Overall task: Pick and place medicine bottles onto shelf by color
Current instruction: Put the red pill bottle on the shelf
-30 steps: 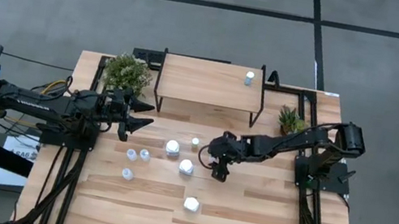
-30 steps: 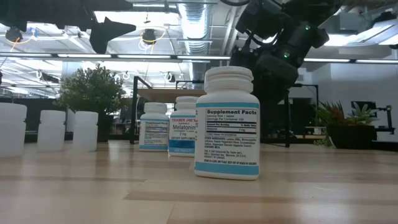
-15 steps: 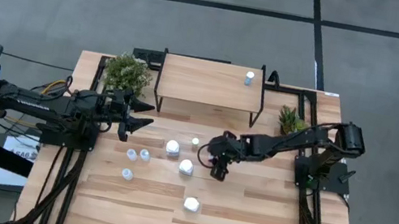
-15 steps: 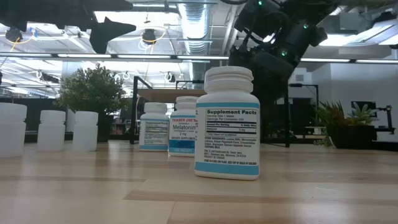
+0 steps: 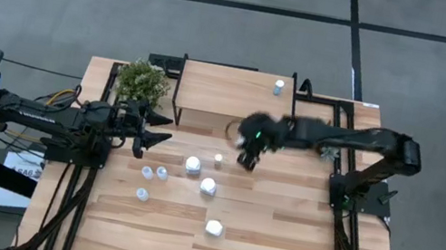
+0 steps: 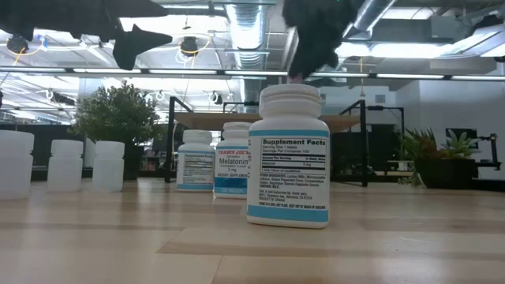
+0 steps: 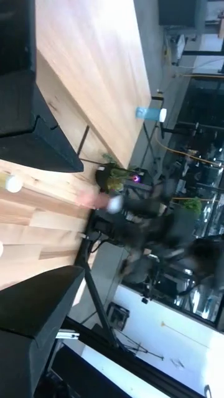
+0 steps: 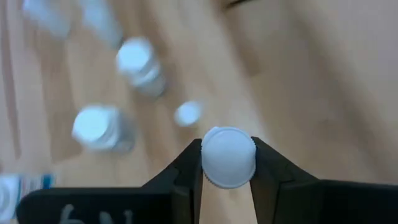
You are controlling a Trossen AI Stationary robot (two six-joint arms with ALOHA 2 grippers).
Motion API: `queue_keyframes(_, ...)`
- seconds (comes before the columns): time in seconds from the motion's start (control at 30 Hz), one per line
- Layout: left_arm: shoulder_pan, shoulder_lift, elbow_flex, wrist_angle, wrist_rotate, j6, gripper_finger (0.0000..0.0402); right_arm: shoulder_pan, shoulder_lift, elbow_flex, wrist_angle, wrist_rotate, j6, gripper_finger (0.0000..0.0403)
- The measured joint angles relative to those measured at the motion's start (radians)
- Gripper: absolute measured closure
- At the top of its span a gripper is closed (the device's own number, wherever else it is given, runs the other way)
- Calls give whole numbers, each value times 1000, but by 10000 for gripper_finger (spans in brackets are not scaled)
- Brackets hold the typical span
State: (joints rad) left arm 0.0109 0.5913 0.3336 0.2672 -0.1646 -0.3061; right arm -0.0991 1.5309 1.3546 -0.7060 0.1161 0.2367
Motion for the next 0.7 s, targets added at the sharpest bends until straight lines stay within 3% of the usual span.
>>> queue_keyframes(0.33,0,0,0,-8,0,-2,156,-254,-121,62,-84,26,-10,302)
queue_keyframes(0.53,0,0,0,-8,0,-2,156,-324,-60,61,-173,25,5,301)
queue_keyframes(0.7,0,0,0,-8,0,-2,156,-350,7,61,-174,87,25,301)
